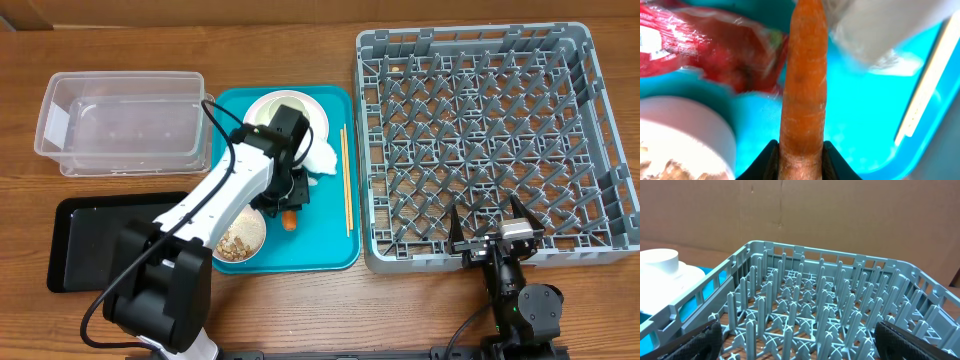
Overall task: Sort waste into correct bins and load items into the dishwasher
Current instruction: 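Grasp the orange carrot with the left gripper and lift it, then carry the carrot left and lower it onto the black tray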
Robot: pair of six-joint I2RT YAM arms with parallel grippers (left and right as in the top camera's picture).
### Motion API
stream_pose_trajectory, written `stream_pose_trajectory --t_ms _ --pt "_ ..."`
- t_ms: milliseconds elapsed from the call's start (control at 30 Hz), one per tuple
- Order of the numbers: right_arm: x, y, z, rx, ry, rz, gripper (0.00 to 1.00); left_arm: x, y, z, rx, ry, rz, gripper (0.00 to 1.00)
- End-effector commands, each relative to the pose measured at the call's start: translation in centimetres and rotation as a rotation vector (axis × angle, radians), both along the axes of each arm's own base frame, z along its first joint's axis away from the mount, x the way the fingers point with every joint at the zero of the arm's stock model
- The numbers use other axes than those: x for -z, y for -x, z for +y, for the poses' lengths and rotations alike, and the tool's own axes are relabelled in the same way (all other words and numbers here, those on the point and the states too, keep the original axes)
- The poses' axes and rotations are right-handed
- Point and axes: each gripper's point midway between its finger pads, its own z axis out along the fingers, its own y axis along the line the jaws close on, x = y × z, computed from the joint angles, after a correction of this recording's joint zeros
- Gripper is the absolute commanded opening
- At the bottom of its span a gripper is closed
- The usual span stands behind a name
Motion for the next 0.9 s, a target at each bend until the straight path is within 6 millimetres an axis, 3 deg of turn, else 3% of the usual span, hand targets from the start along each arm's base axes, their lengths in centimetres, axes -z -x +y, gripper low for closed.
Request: stream_pose_trajectory --t_ms 0,267,433,533,700,867 --pt "0.1 0.0 0.0 -0.002 -0.001 -0.007 1.00 -2.2 -1.0 -0.7 0.033 0.017 -0.015 0.19" --pt "0.1 0.0 0.0 -0.002 -0.001 -0.007 1.00 -5.6 0.2 0.1 0.073 -0.015 0.047 0.16" --pt "0.1 0.0 0.0 -0.003 -0.001 -0.007 1.00 -8.6 -1.4 0.8 0.040 0.003 -0.030 0.11" --pt "0.1 0.0 0.0 -0.002 -0.001 -0.007 1.00 -10.8 -2.5 2.5 -0.032 0.018 -0.103 0.04" --pt "0.1 0.0 0.0 -0.002 -0.001 -0.007 1.00 -14.2 -3.7 10.3 -0.316 -0.048 -0.226 0.04" --pt "0.1 0.0 0.0 -0.002 -0.001 -0.007 1.00 -16.3 -2.7 17.7 -0.586 -0.085 -0.275 0.04"
